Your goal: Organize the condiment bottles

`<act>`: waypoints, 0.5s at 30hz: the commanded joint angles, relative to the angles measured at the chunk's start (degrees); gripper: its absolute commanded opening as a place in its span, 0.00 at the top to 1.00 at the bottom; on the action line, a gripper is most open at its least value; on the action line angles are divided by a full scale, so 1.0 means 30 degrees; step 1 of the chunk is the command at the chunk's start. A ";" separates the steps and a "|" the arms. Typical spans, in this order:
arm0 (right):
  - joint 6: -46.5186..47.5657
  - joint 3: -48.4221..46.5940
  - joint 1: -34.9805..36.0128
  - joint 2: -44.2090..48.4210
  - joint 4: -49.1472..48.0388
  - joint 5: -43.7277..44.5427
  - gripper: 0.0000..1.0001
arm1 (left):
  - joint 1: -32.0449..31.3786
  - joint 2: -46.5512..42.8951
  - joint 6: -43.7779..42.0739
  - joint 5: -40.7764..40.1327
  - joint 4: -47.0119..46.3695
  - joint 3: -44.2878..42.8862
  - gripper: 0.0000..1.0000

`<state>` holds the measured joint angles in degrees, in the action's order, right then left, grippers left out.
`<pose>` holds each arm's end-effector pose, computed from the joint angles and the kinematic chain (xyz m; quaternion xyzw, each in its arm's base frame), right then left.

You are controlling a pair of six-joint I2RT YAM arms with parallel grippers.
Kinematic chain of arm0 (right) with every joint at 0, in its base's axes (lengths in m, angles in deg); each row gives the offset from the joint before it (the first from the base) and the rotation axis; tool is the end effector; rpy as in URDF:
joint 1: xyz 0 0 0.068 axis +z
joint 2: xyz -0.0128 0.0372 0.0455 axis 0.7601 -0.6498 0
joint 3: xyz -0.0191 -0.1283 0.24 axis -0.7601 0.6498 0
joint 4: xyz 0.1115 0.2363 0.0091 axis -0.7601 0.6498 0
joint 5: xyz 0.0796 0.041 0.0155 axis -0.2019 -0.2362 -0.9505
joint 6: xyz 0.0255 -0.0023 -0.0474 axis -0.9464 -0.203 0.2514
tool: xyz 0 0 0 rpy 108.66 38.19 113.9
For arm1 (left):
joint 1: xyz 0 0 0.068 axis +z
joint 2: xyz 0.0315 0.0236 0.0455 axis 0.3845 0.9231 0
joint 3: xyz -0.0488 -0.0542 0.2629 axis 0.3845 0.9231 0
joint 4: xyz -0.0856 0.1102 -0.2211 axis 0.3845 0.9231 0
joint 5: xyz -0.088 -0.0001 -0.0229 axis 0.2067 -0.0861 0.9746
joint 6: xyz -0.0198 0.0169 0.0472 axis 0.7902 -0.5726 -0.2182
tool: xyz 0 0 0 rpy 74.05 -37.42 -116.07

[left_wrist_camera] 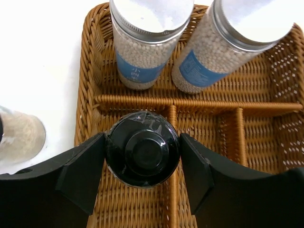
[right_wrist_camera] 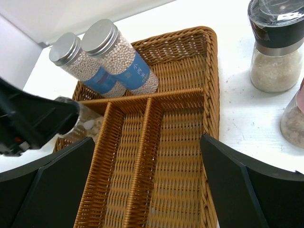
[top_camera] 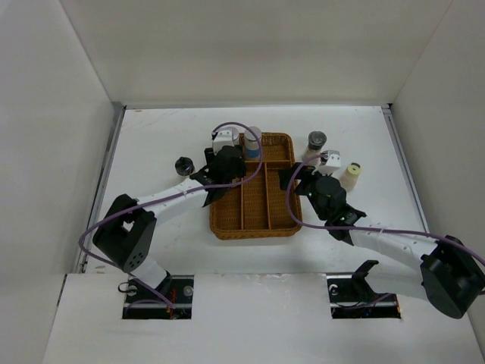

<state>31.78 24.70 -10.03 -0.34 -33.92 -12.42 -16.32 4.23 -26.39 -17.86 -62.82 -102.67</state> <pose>0.2012 0.1472 0.2387 0.0664 0.7544 0.2303 0.6112 0.2766 -0.2000 0.2350 -0.0492 0.8503 -0.0655 0.5198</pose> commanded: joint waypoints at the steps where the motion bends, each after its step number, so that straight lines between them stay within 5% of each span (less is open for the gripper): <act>1: -0.0018 -0.0055 0.0080 -0.0090 -0.0646 0.0090 0.00 | 0.0192 0.0341 -0.0415 0.0001 -0.2335 -0.1097 0.66; 6: 0.0041 -0.0026 0.0080 -0.0148 -0.0705 0.0090 0.00 | 0.0016 0.1046 -0.0737 -0.0788 -0.3069 -0.0892 0.55; 11: 0.0186 -0.0172 0.0080 -0.0266 -0.0616 0.0147 0.00 | -0.0189 0.0697 -0.0914 -0.1230 -0.3274 -0.0482 0.28; 15: 0.0068 -0.0201 0.0080 -0.0471 -0.0558 0.0001 0.00 | -0.0306 -0.0706 -0.1118 -0.1230 -0.3332 0.0073 0.16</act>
<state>31.78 24.70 -10.03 -1.41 -33.90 -12.42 -16.83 7.29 -28.73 -20.23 -69.07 -102.96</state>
